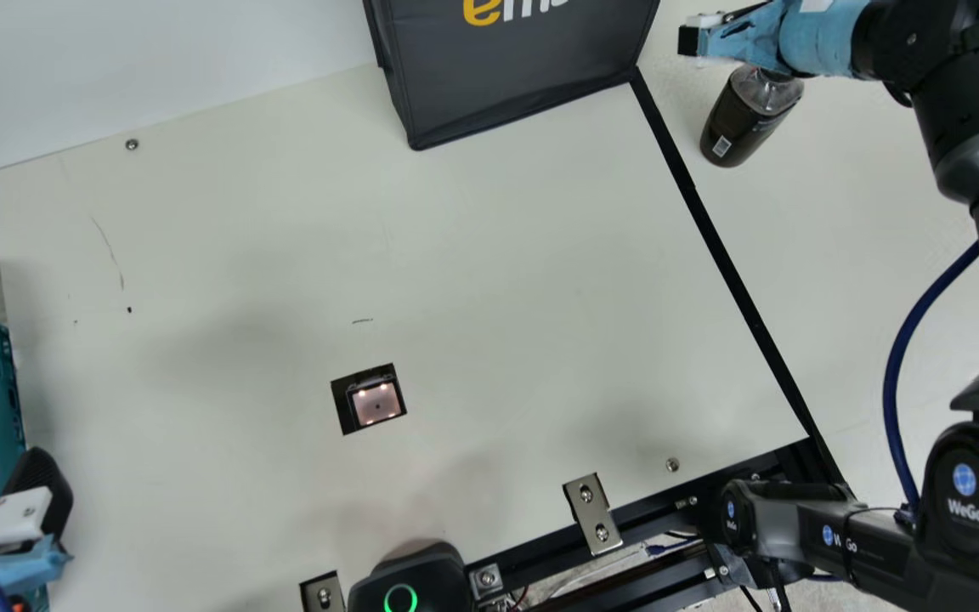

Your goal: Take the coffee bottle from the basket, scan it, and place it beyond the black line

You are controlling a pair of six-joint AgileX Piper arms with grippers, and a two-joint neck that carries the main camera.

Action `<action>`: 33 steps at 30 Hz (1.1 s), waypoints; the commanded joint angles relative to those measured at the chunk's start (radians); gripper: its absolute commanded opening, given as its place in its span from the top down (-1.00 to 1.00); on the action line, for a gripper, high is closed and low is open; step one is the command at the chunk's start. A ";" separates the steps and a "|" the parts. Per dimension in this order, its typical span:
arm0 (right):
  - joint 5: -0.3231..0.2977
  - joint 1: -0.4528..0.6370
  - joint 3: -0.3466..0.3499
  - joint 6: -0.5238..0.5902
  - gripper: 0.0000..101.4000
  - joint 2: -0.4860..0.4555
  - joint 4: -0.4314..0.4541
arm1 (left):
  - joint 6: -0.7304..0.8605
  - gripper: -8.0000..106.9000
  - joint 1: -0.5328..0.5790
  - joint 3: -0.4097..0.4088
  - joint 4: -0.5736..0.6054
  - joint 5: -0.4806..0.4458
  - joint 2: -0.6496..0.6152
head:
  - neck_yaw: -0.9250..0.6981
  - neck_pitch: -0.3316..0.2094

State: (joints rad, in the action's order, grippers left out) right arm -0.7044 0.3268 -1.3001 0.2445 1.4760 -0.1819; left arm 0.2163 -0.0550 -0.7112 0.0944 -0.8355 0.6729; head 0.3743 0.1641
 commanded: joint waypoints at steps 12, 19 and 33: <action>0.003 -0.126 0.062 -0.117 -0.79 -0.077 0.056 | 0.000 -0.71 0.000 0.000 0.000 0.000 0.000 | 0.002 -0.026; -0.002 -0.185 0.090 -0.180 -0.79 -0.116 0.090 | 0.000 -0.71 0.000 0.000 0.000 0.000 0.000 | 0.002 -0.026; -0.020 -0.268 0.144 -0.261 -0.79 -0.195 0.143 | 0.000 -0.71 0.000 0.000 0.000 0.000 0.000 | 0.002 -0.026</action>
State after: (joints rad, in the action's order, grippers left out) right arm -0.7221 0.0622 -1.1561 -0.0138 1.2837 -0.0414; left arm 0.2163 -0.0550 -0.7112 0.0944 -0.8355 0.6729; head 0.3758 0.1641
